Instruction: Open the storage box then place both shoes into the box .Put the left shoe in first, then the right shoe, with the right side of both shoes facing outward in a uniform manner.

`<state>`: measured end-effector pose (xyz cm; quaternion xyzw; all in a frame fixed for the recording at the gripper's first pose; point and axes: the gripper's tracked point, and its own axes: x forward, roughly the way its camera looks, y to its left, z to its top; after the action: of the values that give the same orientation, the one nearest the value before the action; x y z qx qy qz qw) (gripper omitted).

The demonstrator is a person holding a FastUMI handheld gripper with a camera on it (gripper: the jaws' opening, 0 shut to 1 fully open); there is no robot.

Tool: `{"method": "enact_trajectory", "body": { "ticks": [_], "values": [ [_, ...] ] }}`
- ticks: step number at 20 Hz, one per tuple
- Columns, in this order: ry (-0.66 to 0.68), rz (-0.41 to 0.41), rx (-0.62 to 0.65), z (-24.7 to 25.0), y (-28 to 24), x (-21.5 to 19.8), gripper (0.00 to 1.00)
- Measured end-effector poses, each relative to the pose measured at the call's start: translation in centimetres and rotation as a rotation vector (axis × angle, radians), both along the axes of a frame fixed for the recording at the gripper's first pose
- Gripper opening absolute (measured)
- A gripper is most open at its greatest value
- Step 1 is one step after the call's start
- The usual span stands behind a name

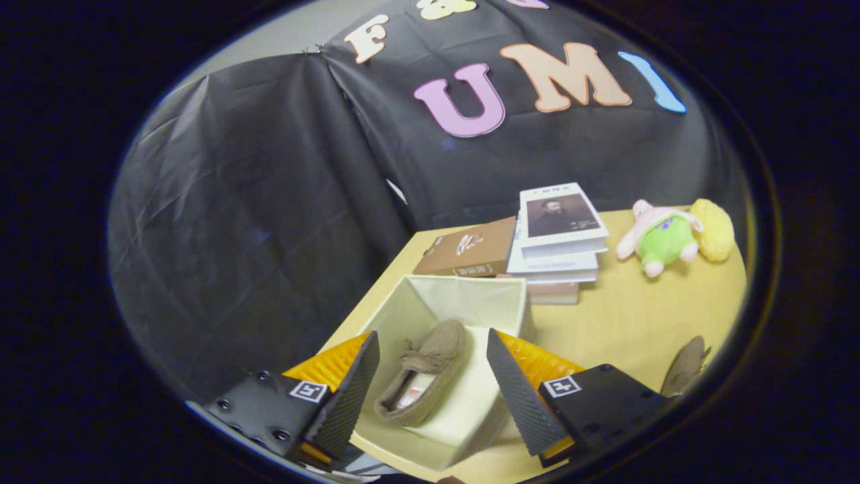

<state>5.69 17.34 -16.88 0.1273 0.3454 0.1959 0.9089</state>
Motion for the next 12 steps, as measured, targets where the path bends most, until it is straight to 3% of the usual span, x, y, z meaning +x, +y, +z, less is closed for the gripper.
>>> {"method": "enact_trajectory", "body": {
  "ticks": [5, 12],
  "values": [
    [-0.091, 0.011, -0.115, 0.7, -6.3, -1.3, 1.00],
    [-0.183, -0.062, -0.285, 0.7, -15.6, -1.6, 1.00]
  ]
}}
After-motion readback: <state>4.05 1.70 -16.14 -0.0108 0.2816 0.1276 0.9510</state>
